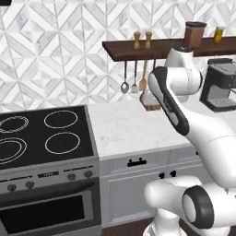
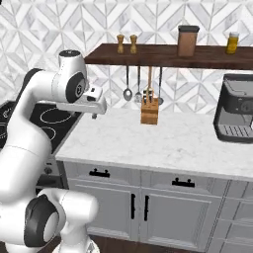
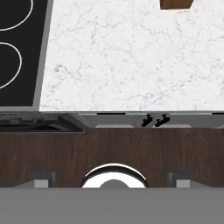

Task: Take a straw from the drawer in front and place it inside the glass cup on the dining counter.

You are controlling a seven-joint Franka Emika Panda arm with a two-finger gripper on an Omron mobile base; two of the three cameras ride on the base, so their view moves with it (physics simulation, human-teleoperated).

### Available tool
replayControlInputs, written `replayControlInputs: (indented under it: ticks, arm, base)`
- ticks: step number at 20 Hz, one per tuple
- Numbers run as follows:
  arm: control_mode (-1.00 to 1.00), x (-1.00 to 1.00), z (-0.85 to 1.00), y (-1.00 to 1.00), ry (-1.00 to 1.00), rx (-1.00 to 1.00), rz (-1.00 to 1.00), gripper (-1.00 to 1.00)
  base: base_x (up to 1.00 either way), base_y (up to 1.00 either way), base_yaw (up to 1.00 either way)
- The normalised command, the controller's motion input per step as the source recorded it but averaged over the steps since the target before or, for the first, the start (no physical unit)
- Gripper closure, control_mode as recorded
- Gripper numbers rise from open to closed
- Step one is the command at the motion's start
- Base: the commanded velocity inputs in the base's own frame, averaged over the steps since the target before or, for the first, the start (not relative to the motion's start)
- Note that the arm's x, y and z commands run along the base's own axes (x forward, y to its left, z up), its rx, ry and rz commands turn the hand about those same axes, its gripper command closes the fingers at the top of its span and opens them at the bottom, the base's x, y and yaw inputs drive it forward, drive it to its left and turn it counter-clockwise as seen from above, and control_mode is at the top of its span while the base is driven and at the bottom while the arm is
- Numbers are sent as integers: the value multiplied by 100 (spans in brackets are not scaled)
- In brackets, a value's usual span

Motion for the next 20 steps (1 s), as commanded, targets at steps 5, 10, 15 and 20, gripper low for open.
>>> replayControlInputs:
  ticks: [5,10,15,20]
  arm:
    - [100,0,0,0,0,0,0,-100]
    - [100,0,0,0,0,0,0,-100]
    - [100,0,0,0,0,0,0,-100]
    - [100,0,0,0,0,0,0,-100]
  base:
    - [-5,79,-52]
    - [0,71,-65]
    - [0,71,-64]
    - [-1,79,-58]
